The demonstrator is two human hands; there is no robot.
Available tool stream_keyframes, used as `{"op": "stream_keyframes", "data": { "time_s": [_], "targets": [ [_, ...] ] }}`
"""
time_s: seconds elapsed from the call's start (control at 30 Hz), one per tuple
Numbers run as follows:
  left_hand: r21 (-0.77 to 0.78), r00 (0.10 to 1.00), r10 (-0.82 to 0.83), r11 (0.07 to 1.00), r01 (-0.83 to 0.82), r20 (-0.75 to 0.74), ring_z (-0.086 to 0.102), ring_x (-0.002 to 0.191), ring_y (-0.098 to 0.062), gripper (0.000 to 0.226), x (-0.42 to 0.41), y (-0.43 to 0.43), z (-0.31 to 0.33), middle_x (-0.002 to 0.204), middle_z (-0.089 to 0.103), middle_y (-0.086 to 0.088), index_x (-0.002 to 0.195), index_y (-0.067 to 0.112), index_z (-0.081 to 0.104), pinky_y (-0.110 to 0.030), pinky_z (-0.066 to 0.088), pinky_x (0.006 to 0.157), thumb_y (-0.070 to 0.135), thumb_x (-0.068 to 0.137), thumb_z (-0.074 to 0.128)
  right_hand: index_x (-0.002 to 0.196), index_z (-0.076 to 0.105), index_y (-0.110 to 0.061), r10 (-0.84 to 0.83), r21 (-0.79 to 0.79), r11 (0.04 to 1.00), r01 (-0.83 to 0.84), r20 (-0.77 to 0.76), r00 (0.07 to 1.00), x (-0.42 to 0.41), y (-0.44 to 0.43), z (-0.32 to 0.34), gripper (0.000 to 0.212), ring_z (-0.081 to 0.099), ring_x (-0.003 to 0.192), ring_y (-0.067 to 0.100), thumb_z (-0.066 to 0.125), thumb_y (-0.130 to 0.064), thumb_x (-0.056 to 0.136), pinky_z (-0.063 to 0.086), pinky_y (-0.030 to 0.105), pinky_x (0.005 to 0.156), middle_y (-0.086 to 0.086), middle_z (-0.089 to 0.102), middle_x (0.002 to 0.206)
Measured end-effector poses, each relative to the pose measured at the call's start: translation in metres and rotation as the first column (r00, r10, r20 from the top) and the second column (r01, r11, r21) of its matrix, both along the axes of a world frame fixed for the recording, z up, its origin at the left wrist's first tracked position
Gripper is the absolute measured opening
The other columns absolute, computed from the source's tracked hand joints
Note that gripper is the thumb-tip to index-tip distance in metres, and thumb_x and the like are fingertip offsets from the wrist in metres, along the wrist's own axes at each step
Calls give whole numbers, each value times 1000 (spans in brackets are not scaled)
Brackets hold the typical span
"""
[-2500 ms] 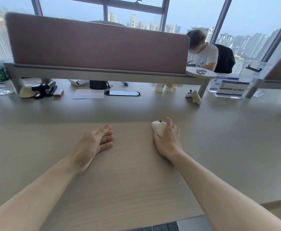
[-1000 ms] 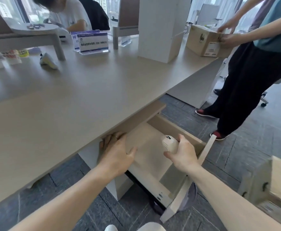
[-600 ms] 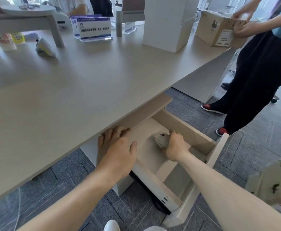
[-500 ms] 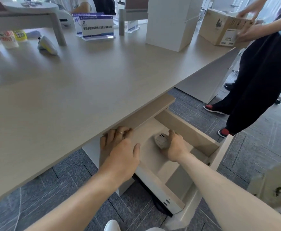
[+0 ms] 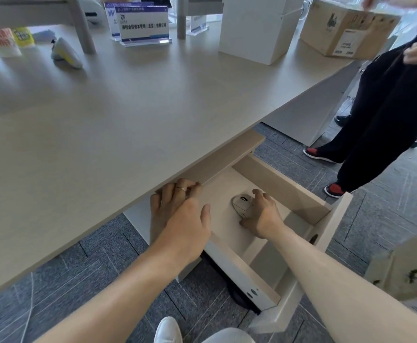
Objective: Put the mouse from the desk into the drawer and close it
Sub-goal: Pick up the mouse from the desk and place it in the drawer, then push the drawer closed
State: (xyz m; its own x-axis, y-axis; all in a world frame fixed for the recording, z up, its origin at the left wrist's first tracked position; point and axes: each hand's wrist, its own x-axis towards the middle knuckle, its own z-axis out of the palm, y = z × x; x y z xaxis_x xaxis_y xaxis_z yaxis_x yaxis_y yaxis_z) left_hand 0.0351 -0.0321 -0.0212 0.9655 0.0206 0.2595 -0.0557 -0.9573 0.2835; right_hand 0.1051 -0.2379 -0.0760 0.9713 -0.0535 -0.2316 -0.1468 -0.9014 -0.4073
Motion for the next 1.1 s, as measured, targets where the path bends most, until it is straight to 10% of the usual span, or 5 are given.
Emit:
{"op": "stream_keyframes", "data": {
  "time_s": [0.37,0.63,0.77,0.87,1.1],
  "targets": [
    [5,999,-27,1000,27,-19,47,117,-22,43,-5,4,4,128,54,7,133,28,56,-41,34,94,32,91,48,152,31,-12,-242,57,970,236,235,941,-66,-92,84,82,35,141,30,62,-51,87,35,46,113,10,37,154],
    [-61,995,-66,996,62,-72,41,127,-22,44,-7,8,7,141,50,10,139,28,51,-40,30,97,27,96,40,152,34,-23,-619,568,505,650,-287,731,-134,-109,58,49,42,135,35,37,-31,105,47,55,99,4,32,159],
    [-60,993,-70,996,65,-91,40,127,-22,49,-8,9,7,143,47,11,140,30,47,-40,32,97,15,95,40,144,46,-19,-563,706,171,687,-502,657,-139,-81,44,39,57,92,34,39,-20,105,56,55,68,11,56,124],
    [-59,993,-79,996,74,-87,40,128,-21,50,-7,12,6,145,47,11,142,28,46,-38,31,96,13,95,40,133,53,-17,-551,703,111,702,-545,633,-135,-72,41,32,59,85,35,42,-20,103,56,48,55,9,60,101],
    [-52,997,-65,997,62,-44,42,124,-22,52,-8,9,4,143,49,12,138,28,51,-39,33,93,8,90,44,134,56,-21,-522,708,70,703,-575,630,-119,-64,32,34,63,91,37,44,-22,102,58,50,53,12,60,125]
  ]
}}
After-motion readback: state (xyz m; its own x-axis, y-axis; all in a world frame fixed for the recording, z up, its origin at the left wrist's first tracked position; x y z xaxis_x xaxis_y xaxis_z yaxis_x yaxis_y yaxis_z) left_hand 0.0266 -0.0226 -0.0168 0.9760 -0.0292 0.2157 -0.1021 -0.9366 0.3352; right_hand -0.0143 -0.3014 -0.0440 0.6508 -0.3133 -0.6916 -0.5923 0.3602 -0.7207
